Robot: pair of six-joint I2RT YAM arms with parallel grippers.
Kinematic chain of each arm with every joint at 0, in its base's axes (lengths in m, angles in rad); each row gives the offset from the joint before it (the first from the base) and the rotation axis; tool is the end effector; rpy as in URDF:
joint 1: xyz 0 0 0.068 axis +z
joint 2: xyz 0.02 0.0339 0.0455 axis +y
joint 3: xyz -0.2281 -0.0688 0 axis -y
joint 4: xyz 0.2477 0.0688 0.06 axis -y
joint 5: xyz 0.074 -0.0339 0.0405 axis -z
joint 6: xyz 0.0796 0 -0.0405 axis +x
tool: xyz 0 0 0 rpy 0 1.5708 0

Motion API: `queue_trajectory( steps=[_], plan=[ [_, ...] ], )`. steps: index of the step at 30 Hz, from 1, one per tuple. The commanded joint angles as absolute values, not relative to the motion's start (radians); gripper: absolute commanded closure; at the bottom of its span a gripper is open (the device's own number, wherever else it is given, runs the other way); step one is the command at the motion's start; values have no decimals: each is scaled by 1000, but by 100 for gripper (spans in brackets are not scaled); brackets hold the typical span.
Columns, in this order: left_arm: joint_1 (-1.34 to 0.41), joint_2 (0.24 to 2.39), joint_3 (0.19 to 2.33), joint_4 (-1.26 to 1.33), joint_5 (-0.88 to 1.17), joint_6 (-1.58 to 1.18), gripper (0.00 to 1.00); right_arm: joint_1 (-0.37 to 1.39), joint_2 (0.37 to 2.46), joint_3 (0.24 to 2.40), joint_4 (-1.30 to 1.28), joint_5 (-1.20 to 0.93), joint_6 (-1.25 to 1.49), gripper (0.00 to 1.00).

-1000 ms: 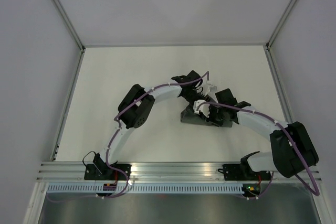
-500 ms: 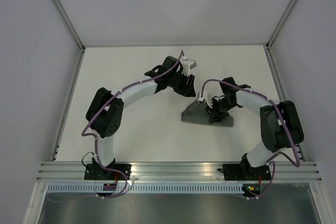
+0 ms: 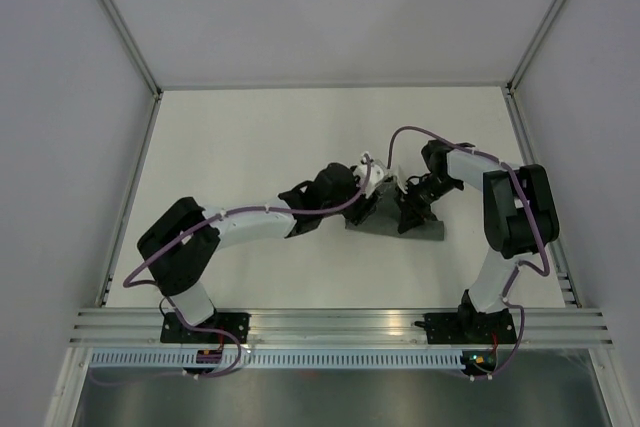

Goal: Fold the napkin, place the utensils inside, and roll it up
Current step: Roll the napkin with the utensil

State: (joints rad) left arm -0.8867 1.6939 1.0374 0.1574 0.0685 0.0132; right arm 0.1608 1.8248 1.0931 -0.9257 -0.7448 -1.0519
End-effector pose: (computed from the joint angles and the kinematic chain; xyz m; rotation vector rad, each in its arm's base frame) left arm 0.2584 -0.3255 0.1628 0.9631 1.8945 -0.5997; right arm 0.2779 0.0997 0.0814 -1.5116 2.2604 1.0091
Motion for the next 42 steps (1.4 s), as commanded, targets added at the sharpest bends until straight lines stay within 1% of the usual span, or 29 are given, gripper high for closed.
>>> queue_trajectory(
  steps=[1, 6, 10, 18, 21, 22, 26, 30, 32, 33, 35, 41, 42],
  plan=[
    [-994, 1660, 986, 328, -77, 274, 41, 153, 1885, 1112, -943, -707, -1086, 78],
    [-1106, 1742, 1015, 311, -155, 394, 38, 146, 1946, 1149, -979, -715, -1092, 78],
    [-1169, 1804, 1041, 313, -172, 486, 38, 143, 1967, 1167, -989, -716, -1091, 78],
    [-1197, 1931, 1101, 347, -173, 592, 37, 141, 2006, 1195, -1015, -715, -1091, 78],
    [-1197, 1966, 1097, 403, -196, 623, 34, 140, 2013, 1201, -1020, -710, -1091, 78],
    [-1197, 1986, 1098, 414, -204, 633, 26, 141, 2016, 1203, -1020, -710, -1091, 78],
    [-1197, 2022, 1109, 440, -210, 646, 27, 140, 2023, 1207, -1020, -707, -1086, 78],
    [-1197, 2036, 1104, 442, -193, 646, 33, 140, 2029, 1209, -1023, -701, -1083, 78],
    [-1195, 2042, 1108, 417, -177, 640, 45, 140, 2031, 1210, -1022, -700, -1080, 78],
    [-1193, 2043, 1108, 410, -170, 637, 54, 140, 2033, 1212, -1022, -699, -1080, 78],
    [-1190, 2046, 1115, 385, -143, 627, 60, 140, 2036, 1215, -1025, -699, -1077, 78],
    [-1172, 2060, 1138, 292, -65, 583, 73, 140, 2036, 1230, -1035, -695, -1074, 77],
    [-1166, 2063, 1143, 276, -52, 569, 78, 140, 2036, 1233, -1037, -698, -1074, 77]
  ],
)
